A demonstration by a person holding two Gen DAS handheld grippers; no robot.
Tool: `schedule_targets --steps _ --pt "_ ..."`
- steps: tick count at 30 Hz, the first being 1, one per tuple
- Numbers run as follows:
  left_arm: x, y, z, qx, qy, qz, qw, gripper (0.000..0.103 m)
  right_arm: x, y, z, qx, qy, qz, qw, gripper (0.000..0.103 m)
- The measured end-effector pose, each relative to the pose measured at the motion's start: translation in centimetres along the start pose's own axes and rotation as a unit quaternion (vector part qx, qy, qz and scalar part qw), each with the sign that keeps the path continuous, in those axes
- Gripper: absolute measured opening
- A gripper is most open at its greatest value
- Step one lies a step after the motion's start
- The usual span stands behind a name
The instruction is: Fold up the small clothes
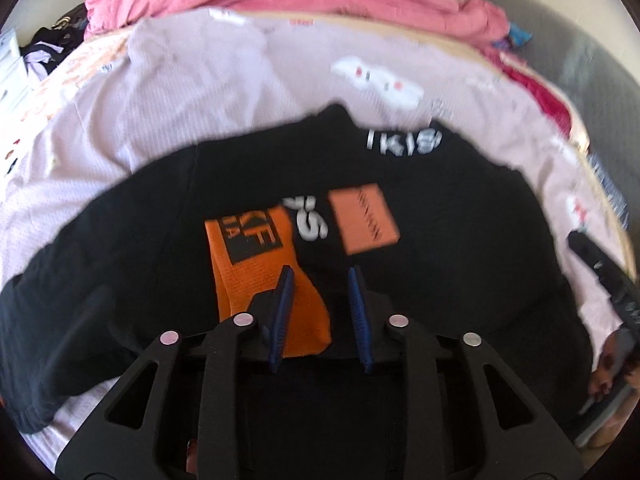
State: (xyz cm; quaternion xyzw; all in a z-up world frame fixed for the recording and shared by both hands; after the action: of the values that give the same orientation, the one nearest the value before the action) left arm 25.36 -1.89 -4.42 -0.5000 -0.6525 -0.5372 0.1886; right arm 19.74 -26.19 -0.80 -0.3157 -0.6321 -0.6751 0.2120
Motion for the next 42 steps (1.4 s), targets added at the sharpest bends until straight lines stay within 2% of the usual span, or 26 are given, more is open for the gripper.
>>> schedule_targets --steps 2,5,10,13,22,26,32,36,40,42 --pt "-0.5 -0.5 0.2 -0.003 0.008 0.008 0.9999 0.022 0.0 -0.2 0.6 0.020 -0.005 0.000 1.000 0.065" --pt "-0.6 -1.2 0.6 -0.006 0.007 0.005 0.9999 0.022 -0.6 -0.7 1.6 0.049 -0.005 0.012 0.999 0.071" --pt "-0.5 -1.5 0.9 -0.005 0.001 0.003 1.0000 0.022 -3.1 -2.0 1.8 0.068 -0.019 0.069 0.995 0.071" --pt "-0.3 -1.5 1.0 -0.001 -0.005 0.003 1.0000 0.022 -4.7 -3.0 0.9 0.051 -0.031 0.114 0.992 0.071" --pt "0.1 -1.4 1.2 0.008 -0.015 0.001 0.9999 0.025 -3.9 -2.8 0.4 0.021 -0.009 0.113 0.993 0.074" --pt "0.7 -1.5 1.0 0.010 -0.020 -0.002 0.9998 0.036 -3.2 -2.2 0.3 0.010 0.004 0.104 0.995 0.083" --pt "1.8 -1.6 1.0 0.011 -0.016 -0.007 0.9998 0.041 -2.3 -2.2 1.2 0.030 0.009 0.090 0.995 0.088" --pt "2.6 -1.6 1.1 0.015 -0.016 -0.012 0.9997 0.055 -2.0 -1.8 1.9 0.035 0.009 0.077 0.996 0.093" --pt "3.2 -1.5 1.0 0.015 -0.014 -0.019 0.9996 0.065 -1.6 -1.7 2.1 0.038 0.009 0.068 0.997 0.094" --pt "3.5 -1.4 1.0 0.017 -0.017 -0.023 0.9994 0.074 -1.5 -1.6 2.2 0.038 0.006 0.064 0.997 0.098"
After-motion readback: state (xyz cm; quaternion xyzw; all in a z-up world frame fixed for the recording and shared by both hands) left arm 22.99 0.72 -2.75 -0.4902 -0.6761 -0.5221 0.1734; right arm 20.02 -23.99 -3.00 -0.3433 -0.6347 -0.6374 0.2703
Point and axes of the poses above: each gripper's, at about its wrist camera, not at the fingertips, and x roughly against the way its jaws point, z to its left, y to its top, the point moved 3 cm from there along -x, roughly the way its jaws point, and after that the axes turned 15 degrees about -y, right-handed, at the moved point
